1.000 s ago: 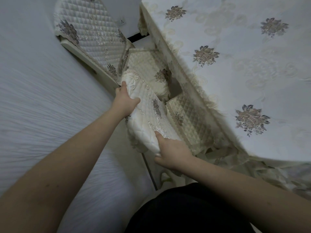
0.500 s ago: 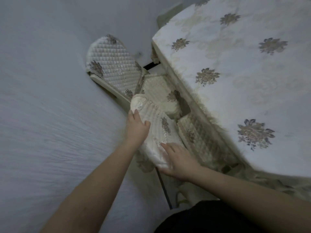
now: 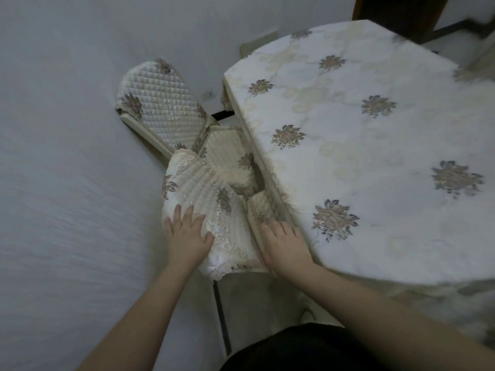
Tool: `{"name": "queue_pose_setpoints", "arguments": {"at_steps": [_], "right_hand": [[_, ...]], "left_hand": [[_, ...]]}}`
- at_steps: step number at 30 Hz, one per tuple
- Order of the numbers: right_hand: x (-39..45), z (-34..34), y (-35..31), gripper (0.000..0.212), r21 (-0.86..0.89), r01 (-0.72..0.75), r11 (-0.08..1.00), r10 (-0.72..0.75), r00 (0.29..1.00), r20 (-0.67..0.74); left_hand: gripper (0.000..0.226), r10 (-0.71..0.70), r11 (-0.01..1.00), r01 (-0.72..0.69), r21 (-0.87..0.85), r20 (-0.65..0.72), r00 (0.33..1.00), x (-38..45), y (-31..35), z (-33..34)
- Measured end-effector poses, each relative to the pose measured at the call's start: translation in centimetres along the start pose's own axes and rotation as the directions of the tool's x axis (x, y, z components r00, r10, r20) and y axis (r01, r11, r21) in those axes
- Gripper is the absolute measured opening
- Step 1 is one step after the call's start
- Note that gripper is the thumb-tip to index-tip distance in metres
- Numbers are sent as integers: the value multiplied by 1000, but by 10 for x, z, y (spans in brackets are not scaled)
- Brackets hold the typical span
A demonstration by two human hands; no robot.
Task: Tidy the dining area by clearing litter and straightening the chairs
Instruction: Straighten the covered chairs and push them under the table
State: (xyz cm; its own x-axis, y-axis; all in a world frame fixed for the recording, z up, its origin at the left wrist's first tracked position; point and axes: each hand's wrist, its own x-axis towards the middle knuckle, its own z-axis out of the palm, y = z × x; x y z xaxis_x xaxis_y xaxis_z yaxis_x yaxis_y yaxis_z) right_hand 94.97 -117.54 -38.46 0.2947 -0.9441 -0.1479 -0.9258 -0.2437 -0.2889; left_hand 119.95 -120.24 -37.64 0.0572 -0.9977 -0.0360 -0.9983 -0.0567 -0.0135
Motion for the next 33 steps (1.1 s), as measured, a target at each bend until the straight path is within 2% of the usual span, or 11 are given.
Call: {"name": "queue_pose_setpoints", "arguments": {"at_steps": [2, 9, 14, 18, 22, 27, 33], "right_hand": [[-17, 0, 2, 58, -42, -67, 997, 65, 997, -49], [-95, -8, 6, 63, -127, -116, 985, 94, 982, -164], [-168, -8, 13, 66, -148, -187, 971, 149, 961, -233], [-223, -11, 24, 66, -138, -291, 947, 249, 933, -261], [-273, -15, 45, 61, -76, -408, 910, 370, 879, -301], [-339, -22, 76, 63, -29, -520, 854, 476, 800, -365], [-451, -39, 131, 66, 44, -671, 740, 611, 644, -460]], "left_hand": [[61, 21, 1000, -21, 0, 32, 999, -10, 6, 0], [68, 196, 980, -193, -55, 59, 979, -77, 27, 13], [61, 290, 957, -289, -21, 111, 951, -125, 51, 27], [54, 369, 928, -360, -93, 116, 922, -152, 91, 24], [63, 552, 831, -545, -111, 50, 832, -173, 147, 16], [55, 715, 684, -716, -140, -64, 696, -208, 236, -6], [57, 858, 490, -861, -141, -101, 504, -278, 362, -29]]}}
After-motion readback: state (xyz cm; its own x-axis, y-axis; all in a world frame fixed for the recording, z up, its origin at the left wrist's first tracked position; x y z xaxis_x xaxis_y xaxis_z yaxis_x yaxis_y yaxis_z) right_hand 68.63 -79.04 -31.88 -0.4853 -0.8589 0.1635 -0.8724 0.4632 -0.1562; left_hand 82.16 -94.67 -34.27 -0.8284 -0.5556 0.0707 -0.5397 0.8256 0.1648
